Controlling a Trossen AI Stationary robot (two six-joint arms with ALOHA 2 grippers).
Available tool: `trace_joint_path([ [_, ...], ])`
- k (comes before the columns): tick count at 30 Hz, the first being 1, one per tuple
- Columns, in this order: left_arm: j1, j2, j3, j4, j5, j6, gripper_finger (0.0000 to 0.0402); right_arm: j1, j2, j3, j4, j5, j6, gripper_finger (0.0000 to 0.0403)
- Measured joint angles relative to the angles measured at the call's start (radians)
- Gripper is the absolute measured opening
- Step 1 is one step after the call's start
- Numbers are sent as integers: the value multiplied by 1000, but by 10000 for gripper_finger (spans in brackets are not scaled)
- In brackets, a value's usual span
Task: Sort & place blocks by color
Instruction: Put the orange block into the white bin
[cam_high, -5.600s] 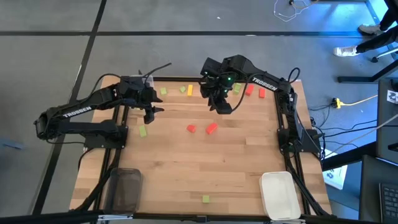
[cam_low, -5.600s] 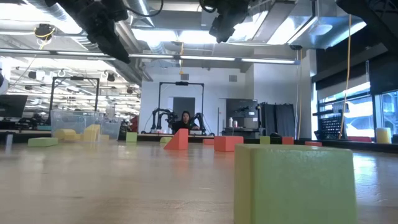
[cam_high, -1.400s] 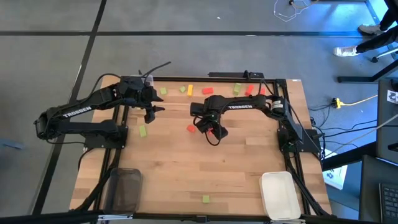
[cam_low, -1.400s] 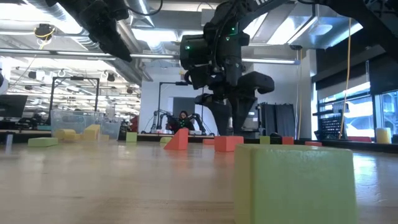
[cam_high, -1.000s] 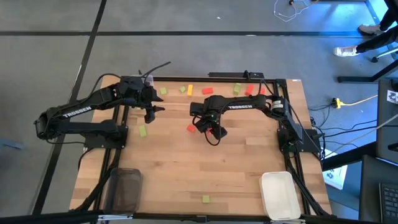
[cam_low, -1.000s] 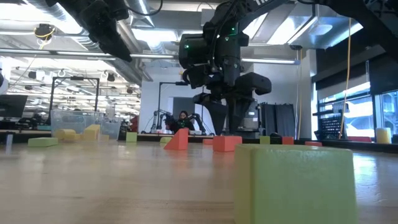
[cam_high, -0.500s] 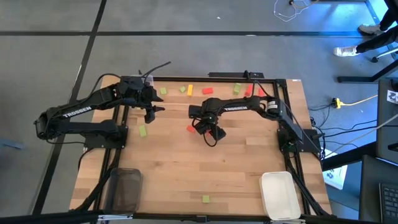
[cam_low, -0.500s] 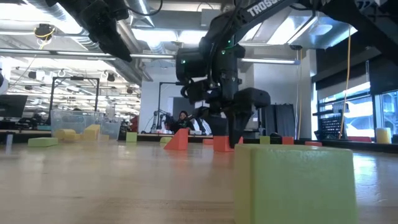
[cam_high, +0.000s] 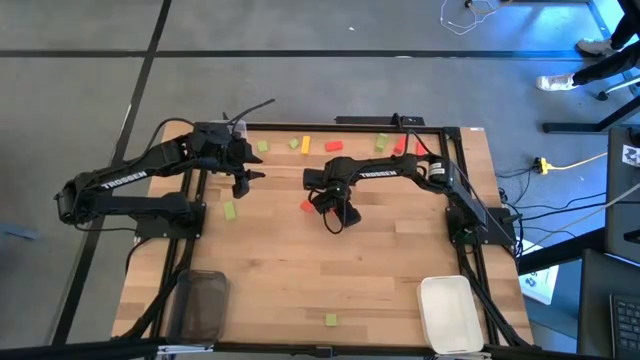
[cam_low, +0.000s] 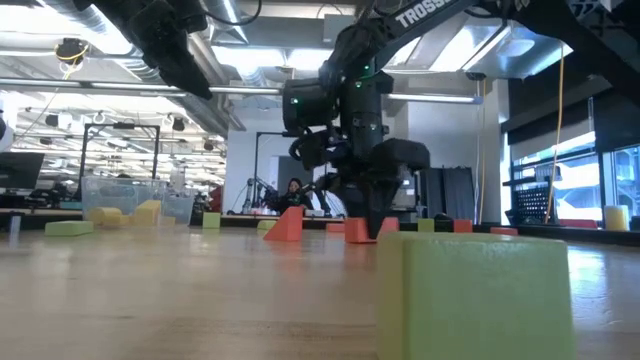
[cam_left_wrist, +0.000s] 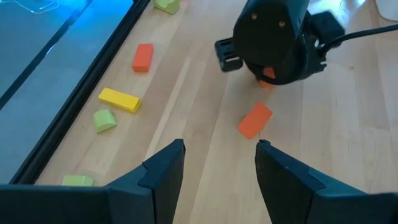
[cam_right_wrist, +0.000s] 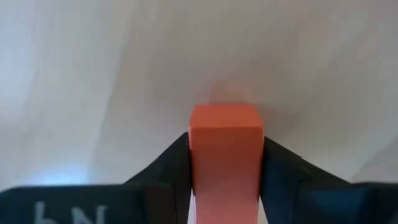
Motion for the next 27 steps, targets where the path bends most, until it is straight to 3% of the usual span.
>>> trace_joint_path([
  [15,0,0,0,0,0,8,185,0,5,318,-446,12,175,132],
  [19,0,0,0,0,28,61,185,0,-11,380,-439,99,265,132],
  [27,0,0,0,0,174,150,185,1,-124,393,-439,129,507,132],
])
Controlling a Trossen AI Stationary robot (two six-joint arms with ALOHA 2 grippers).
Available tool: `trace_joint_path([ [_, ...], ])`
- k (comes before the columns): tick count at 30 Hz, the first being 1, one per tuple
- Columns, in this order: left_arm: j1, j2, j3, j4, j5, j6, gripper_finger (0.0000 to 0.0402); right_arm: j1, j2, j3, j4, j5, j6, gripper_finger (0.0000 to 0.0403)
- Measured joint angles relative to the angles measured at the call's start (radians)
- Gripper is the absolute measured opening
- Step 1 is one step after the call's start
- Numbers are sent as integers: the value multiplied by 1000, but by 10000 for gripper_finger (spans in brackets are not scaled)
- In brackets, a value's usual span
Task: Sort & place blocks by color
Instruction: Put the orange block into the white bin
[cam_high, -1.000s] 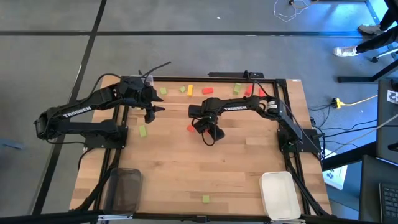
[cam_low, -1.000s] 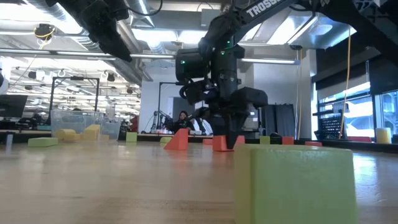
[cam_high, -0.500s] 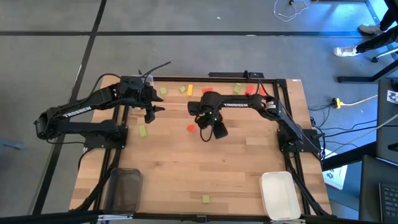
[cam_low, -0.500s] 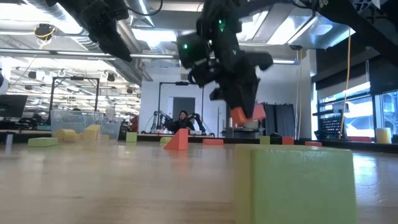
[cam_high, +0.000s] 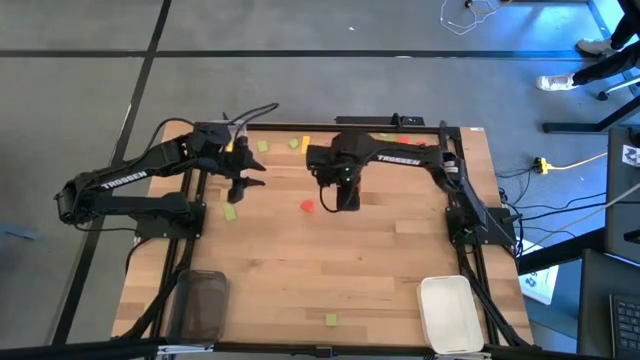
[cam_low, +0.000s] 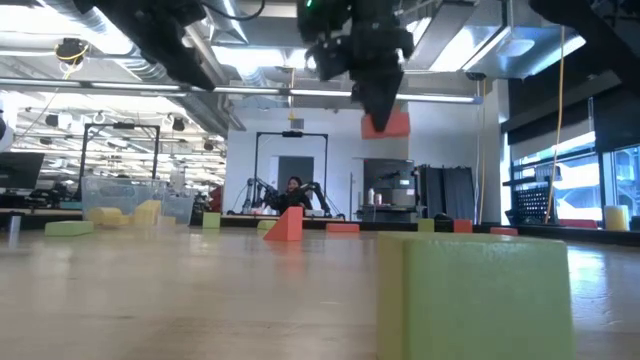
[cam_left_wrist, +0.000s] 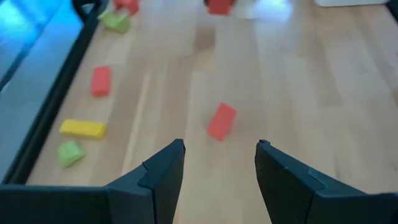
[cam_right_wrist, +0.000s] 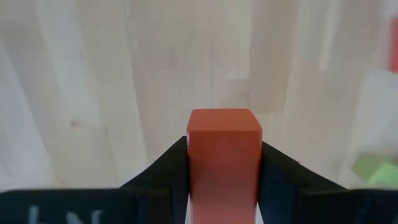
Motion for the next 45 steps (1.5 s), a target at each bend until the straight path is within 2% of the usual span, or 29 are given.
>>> trace_joint_path([
  [4,0,0,0,0,22,13,185,3,-78,0,0,11,138,132],
  [9,0,0,0,0,35,22,185,30,-209,-18,5,77,310,132],
  [12,0,0,0,0,44,53,185,59,-320,-92,5,88,439,132],
  [16,0,0,0,3,45,80,185,115,-481,-261,2,68,644,132],
  [21,-2,3,0,97,48,70,185,201,-658,-474,-1,-56,858,132],
  [25,-2,3,0,219,101,60,185,282,-759,-597,1,-243,963,132],
  [28,-2,3,0,313,101,51,184,359,-815,-673,3,-398,1025,132],
  [32,-2,3,0,414,111,31,184,489,-862,-778,11,-527,1062,132],
  [38,-2,3,0,427,83,-31,184,656,-871,-949,161,-562,1018,132],
  [45,-2,3,0,427,13,-59,184,765,-868,-1163,515,-583,1049,132],
])
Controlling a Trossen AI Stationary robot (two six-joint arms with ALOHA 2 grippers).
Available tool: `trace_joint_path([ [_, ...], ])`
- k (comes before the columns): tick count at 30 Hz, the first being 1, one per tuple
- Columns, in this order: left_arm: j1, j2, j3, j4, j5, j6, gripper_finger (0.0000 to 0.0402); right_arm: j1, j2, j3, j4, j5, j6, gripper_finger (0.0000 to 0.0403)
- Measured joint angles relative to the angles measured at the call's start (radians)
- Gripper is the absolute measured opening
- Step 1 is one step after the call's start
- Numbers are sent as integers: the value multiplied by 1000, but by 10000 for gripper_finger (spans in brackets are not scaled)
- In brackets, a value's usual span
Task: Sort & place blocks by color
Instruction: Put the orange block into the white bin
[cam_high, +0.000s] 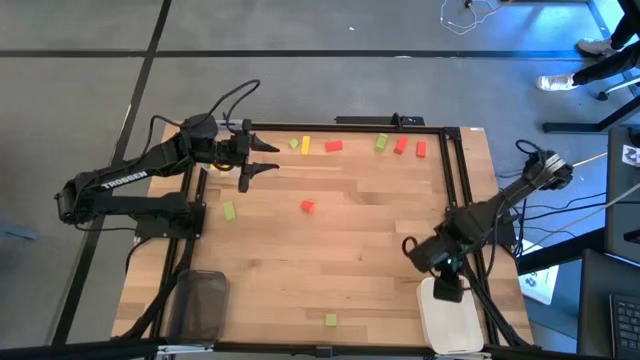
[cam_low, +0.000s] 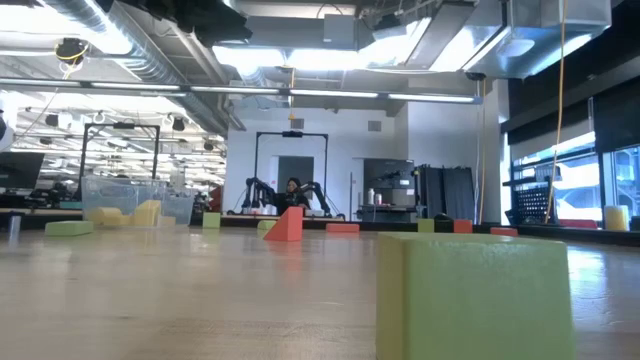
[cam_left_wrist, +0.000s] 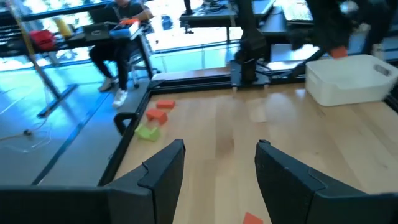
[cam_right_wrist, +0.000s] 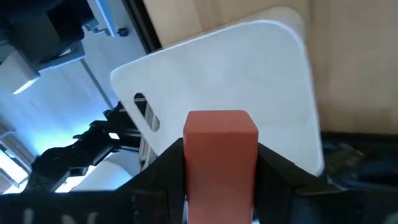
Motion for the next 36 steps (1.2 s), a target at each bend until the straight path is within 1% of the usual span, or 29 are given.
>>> trace_joint_path([
  [4,0,0,0,1,-17,-39,184,51,0,-104,139,2,41,132],
  [13,0,0,0,37,-29,-70,185,74,0,-268,262,0,54,132],
  [18,0,0,0,47,-30,-90,185,73,0,-324,351,-6,58,132],
  [23,0,0,0,47,-30,-90,185,73,0,-349,390,-7,63,132],
  [25,0,0,0,47,-33,-90,185,73,0,-352,392,-8,68,149],
  [28,0,0,0,47,-36,-90,185,73,0,-353,391,-8,94,195],
  [30,0,0,0,47,-36,-90,185,73,0,-353,390,-8,115,217],
  [32,0,0,0,47,-36,-89,185,73,-1,-353,391,-9,131,229],
  [36,0,0,0,47,-36,-87,185,73,-1,-352,413,-12,145,233],
])
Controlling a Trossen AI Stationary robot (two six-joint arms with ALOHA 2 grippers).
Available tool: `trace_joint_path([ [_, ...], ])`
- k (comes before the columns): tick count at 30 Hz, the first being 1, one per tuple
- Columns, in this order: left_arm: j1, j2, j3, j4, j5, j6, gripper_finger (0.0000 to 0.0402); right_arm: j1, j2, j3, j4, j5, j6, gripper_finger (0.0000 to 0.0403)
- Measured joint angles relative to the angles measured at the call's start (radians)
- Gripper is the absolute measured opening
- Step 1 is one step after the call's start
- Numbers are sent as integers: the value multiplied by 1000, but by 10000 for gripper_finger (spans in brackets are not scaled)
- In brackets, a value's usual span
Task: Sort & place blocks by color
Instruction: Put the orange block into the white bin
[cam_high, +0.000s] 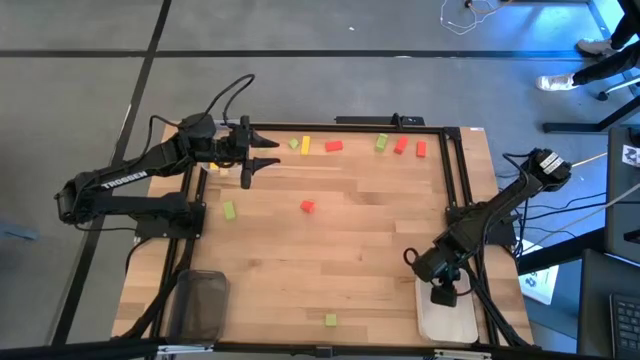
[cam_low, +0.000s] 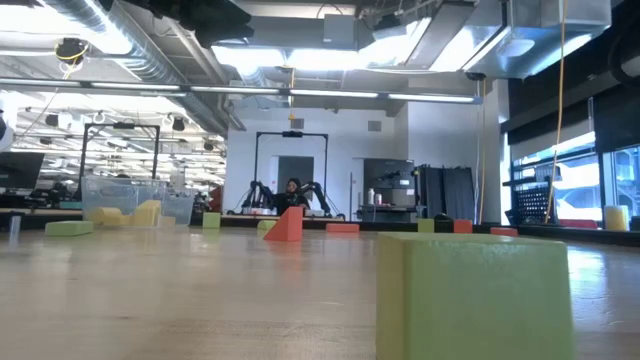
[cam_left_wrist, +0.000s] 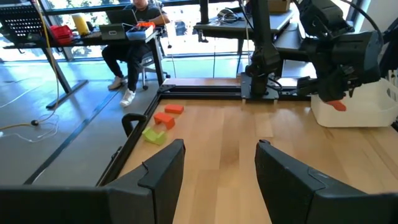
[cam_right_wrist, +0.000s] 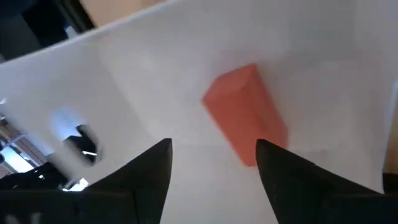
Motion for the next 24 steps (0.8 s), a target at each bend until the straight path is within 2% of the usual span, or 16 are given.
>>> trace_joint_path([
  [7,0,0,0,-1,0,-2,185,0,-8,129,-18,2,9,231],
  [10,0,0,0,-1,7,15,185,-3,-8,226,-97,55,20,232],
  [14,1,1,0,-1,4,151,185,-15,-8,369,-264,222,20,232],
  [19,21,7,0,-8,54,127,185,-46,-8,547,-467,474,20,232],
  [24,24,45,1,-25,133,182,185,-82,-8,709,-593,726,-6,233],
])
